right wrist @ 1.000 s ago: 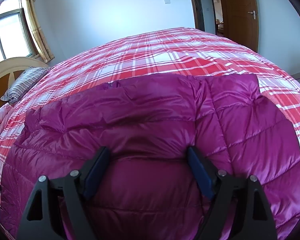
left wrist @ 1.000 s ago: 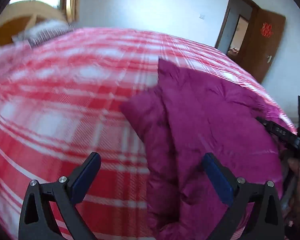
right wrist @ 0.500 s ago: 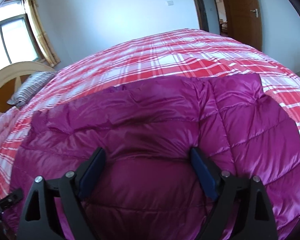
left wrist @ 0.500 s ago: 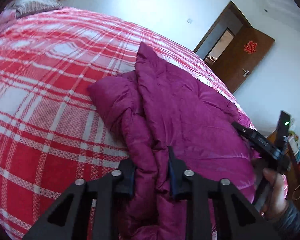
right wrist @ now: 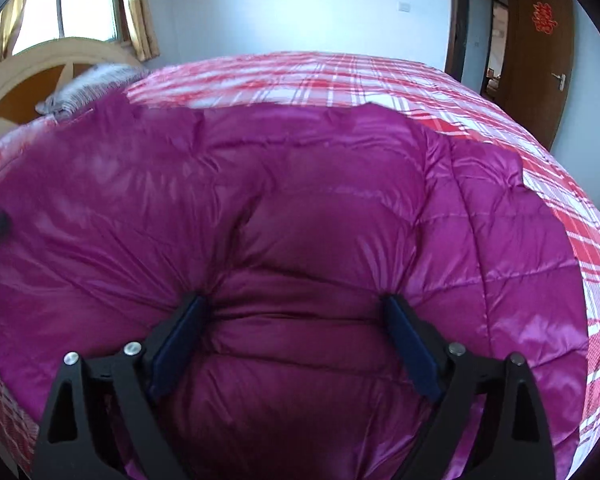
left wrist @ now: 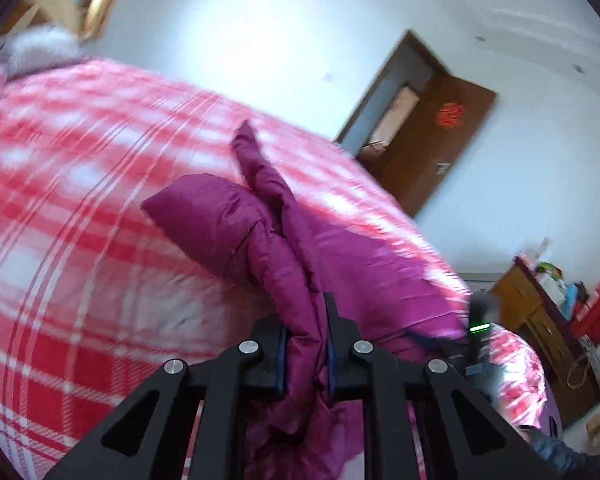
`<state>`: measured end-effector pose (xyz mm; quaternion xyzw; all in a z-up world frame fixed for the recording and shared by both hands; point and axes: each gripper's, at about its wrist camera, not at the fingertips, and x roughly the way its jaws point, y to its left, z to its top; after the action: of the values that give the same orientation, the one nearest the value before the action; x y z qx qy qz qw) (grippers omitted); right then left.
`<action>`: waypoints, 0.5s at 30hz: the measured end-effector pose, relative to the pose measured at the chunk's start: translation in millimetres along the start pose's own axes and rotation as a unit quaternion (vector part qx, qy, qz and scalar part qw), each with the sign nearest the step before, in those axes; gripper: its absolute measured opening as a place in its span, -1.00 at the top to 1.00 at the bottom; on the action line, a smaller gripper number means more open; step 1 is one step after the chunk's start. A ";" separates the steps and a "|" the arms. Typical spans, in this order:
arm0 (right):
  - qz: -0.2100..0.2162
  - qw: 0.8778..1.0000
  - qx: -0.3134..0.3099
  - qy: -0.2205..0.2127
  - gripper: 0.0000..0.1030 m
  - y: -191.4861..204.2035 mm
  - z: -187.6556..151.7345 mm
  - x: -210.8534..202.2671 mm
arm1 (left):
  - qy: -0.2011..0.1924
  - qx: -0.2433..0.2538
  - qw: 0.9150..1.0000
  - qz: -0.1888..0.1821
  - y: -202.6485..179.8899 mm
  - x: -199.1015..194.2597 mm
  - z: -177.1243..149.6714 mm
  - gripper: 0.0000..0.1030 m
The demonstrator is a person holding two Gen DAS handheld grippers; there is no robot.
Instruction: Fold large clothes
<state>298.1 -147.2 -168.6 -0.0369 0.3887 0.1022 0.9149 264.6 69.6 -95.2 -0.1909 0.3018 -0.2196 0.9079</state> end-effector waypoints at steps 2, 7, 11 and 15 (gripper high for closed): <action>0.006 1.000 -0.007 0.008 -0.83 -0.6 1.4 2.4 | -0.008 0.028 0.999 -0.014 -33.3 0.0 10.9 0.73; 0.054 0.998 0.007 0.005 -0.83 -17.3 2.0 -3.4 | -0.018 0.104 0.994 -0.024 -113.6 10.1 19.3 0.73; 0.109 0.990 0.082 -0.042 -0.79 -64.0 -7.7 -37.8 | -0.011 0.132 0.991 -0.025 -154.0 34.5 18.2 0.73; 0.113 0.974 0.166 -0.105 -0.79 -129.9 -14.9 -75.8 | -0.003 0.171 0.985 -0.025 -194.6 76.9 1.3 0.72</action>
<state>264.3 -288.2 -126.1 0.1712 0.3035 0.1425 0.9264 265.7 -131.3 -36.7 -0.0412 0.2526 -0.2905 0.9220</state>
